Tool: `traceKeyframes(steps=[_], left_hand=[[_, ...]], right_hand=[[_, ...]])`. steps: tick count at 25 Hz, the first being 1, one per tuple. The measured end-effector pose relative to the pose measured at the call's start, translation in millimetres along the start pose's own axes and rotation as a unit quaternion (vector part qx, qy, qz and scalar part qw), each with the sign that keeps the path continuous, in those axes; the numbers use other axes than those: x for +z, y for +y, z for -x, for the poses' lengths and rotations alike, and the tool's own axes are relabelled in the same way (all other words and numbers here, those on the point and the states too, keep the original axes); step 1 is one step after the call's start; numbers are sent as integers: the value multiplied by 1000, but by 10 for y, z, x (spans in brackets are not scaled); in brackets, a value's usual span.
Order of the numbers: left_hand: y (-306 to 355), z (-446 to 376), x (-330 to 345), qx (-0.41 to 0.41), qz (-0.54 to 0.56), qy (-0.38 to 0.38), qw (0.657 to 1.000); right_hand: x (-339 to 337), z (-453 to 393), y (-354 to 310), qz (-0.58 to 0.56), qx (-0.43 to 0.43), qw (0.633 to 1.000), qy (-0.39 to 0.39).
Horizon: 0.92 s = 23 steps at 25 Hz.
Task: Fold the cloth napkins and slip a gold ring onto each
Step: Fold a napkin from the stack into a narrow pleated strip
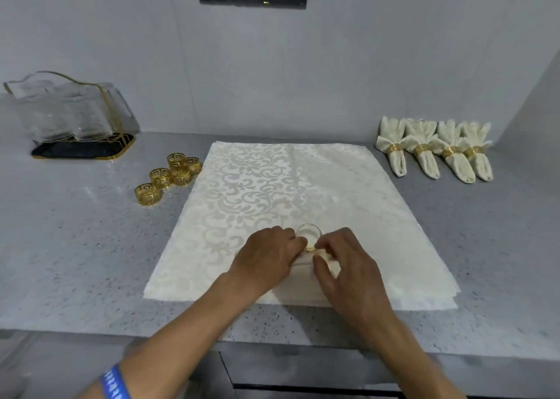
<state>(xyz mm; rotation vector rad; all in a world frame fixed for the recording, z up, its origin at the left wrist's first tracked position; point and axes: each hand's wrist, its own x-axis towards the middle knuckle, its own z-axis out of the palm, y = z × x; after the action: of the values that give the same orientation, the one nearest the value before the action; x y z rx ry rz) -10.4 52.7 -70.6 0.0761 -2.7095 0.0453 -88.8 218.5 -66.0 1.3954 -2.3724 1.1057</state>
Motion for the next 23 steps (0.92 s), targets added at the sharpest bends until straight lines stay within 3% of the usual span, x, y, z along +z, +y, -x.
traceKeyframes(steps=[3, 6, 7, 11, 16, 21, 23], left_hand=[[21, 9, -3, 15, 47, 40, 998], [-47, 87, -190, -122, 202, -46, 971], [-96, 111, -222, -133, 198, -77, 968], [-166, 69, -294, -103, 43, -157, 981], [19, -121, -293, -30, -145, -178, 973], [37, -71, -205, 42, -182, -127, 974], [-11, -67, -200, 70, -146, -102, 982]], right_hand=[[28, -129, 40, 106, -29, 994, -30], [70, -169, 174, 88, 19, 996, -13], [65, -168, 207, 65, 51, 996, -11], [19, -218, 218, -18, 133, 991, -23], [-24, -293, 217, -36, 150, 988, -29], [-77, -287, 238, -138, 139, 980, 27], [-285, -231, 304, -203, 184, 960, 53]])
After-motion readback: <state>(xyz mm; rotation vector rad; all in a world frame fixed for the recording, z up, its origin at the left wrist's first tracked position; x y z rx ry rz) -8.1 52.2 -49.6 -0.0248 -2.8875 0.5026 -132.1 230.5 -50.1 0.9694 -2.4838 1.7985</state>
